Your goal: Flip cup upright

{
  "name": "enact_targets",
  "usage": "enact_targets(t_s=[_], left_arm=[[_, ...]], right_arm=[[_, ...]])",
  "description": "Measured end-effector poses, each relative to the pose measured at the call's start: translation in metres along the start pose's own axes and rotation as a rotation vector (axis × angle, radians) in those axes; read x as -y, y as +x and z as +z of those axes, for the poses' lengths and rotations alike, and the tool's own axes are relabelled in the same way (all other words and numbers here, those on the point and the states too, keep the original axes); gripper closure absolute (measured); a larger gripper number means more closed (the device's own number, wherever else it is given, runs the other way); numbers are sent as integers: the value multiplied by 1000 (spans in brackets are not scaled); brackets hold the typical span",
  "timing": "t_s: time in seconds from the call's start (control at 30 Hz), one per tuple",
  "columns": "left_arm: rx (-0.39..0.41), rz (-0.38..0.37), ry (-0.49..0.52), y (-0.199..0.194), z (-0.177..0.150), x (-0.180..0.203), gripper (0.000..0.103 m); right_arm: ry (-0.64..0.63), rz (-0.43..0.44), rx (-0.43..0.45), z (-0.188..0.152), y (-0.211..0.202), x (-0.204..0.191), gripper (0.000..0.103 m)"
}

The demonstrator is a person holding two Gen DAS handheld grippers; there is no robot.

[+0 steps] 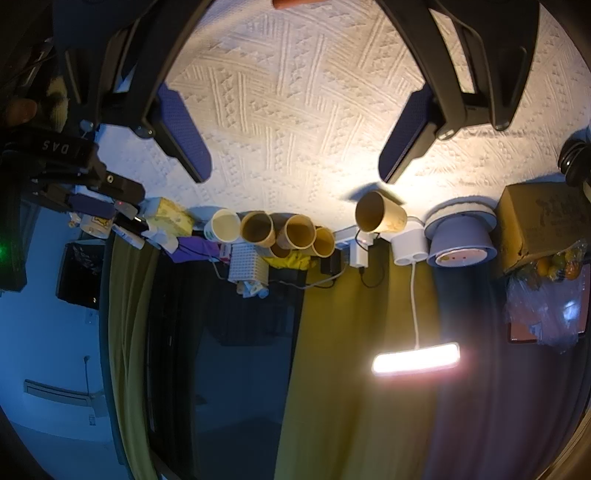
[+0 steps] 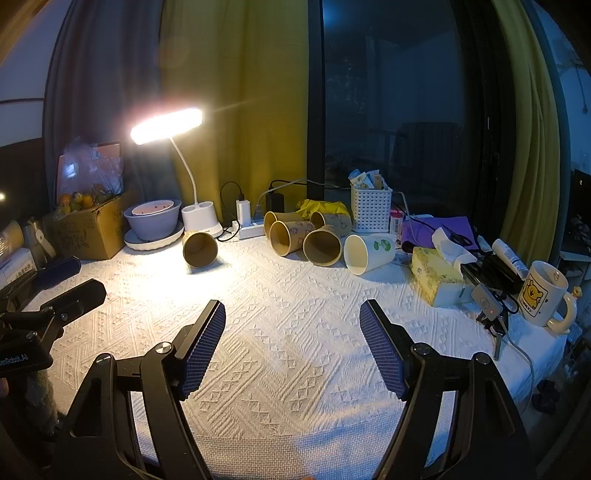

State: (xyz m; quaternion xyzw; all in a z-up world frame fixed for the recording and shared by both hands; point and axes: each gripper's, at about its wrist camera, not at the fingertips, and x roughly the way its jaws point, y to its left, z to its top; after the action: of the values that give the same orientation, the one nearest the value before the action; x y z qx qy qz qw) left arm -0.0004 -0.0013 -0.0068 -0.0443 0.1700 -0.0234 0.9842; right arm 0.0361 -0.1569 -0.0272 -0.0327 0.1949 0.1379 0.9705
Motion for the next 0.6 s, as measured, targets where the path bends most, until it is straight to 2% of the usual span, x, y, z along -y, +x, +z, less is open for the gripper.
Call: enact_targets(t_s=[0.6], left_arm=[[6, -5, -2, -2, 3, 2, 10]], right_arm=[[-1, 0, 4, 4, 0, -1, 25]])
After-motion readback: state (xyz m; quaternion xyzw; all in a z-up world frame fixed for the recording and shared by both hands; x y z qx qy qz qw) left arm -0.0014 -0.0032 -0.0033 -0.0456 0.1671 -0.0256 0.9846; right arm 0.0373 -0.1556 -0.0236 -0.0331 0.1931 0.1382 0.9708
